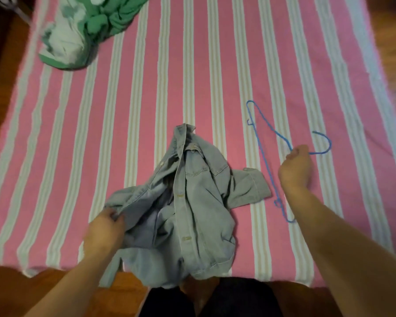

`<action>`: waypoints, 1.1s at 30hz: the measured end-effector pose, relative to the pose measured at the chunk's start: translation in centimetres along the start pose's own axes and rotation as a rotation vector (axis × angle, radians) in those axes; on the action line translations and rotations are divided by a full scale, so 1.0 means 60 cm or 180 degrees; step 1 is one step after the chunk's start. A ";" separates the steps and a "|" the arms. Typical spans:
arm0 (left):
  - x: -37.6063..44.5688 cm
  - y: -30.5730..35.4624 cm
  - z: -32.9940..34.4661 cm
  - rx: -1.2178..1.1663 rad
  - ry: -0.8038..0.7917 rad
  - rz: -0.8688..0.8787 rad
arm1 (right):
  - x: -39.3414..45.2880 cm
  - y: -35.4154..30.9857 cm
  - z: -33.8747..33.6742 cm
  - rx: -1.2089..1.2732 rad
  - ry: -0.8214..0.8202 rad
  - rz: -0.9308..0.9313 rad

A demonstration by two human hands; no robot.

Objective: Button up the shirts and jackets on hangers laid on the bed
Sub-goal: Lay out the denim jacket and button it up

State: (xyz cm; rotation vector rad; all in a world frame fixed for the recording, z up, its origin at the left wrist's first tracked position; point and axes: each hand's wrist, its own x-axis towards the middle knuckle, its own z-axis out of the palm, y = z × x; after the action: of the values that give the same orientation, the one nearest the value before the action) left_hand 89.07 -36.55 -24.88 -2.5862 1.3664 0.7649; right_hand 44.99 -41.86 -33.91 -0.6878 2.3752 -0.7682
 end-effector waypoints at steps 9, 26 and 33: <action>0.009 0.020 -0.143 -0.1181 0.0984 0.0564 | -0.285 -0.145 -0.066 -0.1010 -0.0923 -0.2369; -0.074 -0.060 -0.313 0.0109 -0.1902 0.2572 | -0.480 -0.362 0.047 0.0353 -0.1964 -0.1853; 0.001 -0.053 -0.320 0.0671 -0.0476 0.1947 | -0.516 -0.338 0.048 0.0689 -0.1895 -0.2111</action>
State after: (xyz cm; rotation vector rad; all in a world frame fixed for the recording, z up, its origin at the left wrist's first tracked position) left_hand 98.89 -41.04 -8.67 -1.9113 2.0813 0.8049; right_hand 75.07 -38.44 -12.46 -1.4082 1.4983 -0.9018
